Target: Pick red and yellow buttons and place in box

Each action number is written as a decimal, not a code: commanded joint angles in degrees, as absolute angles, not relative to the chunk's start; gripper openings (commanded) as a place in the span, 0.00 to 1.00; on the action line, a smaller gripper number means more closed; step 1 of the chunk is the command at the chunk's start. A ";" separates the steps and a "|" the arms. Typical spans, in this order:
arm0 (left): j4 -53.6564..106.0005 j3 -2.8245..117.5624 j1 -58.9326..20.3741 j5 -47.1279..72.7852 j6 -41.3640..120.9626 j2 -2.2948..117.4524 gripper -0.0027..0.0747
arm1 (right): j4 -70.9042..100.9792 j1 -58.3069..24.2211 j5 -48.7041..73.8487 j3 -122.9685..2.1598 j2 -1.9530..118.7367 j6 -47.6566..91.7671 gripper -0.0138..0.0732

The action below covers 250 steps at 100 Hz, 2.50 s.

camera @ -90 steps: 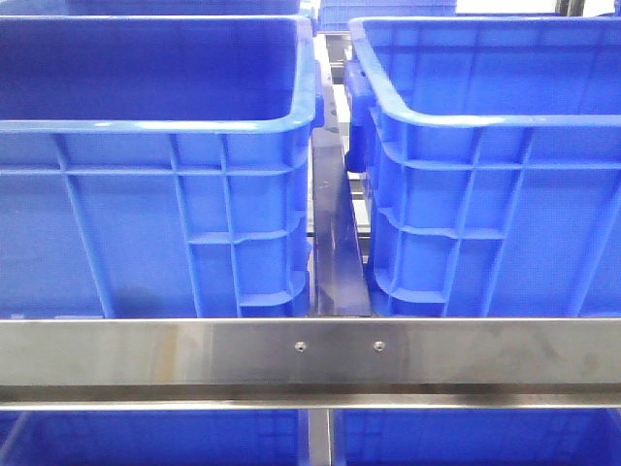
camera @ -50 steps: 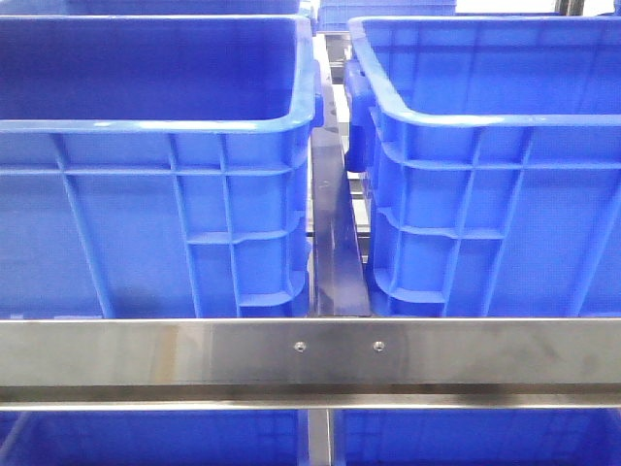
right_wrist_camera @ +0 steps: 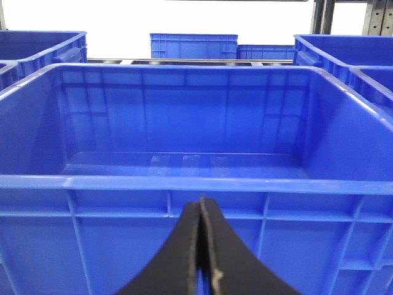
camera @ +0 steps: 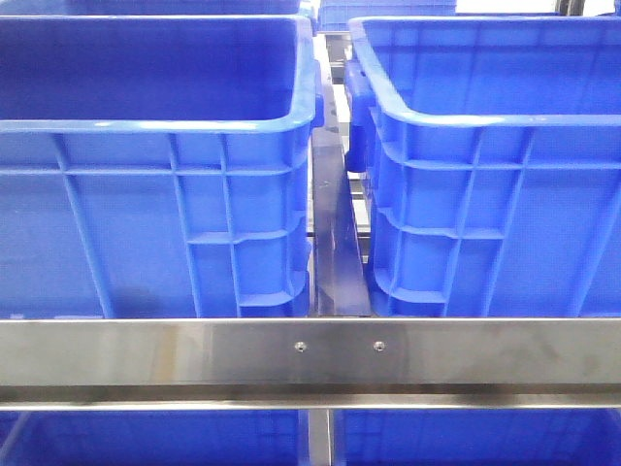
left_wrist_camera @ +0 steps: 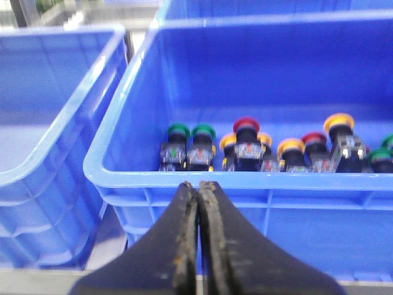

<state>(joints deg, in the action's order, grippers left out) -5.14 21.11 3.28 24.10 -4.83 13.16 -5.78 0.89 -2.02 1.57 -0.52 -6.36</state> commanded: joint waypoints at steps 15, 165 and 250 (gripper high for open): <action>-5.33 32.40 3.27 26.31 -4.76 27.06 0.01 | -6.31 1.09 -6.70 0.46 -2.08 -6.12 0.08; -2.07 89.14 -2.40 53.87 -4.76 105.17 0.71 | -6.31 1.09 -6.70 0.46 -2.08 -6.12 0.08; -1.97 89.14 -3.09 51.20 -3.07 102.62 0.14 | -6.31 1.09 -6.70 0.46 -2.08 -6.12 0.08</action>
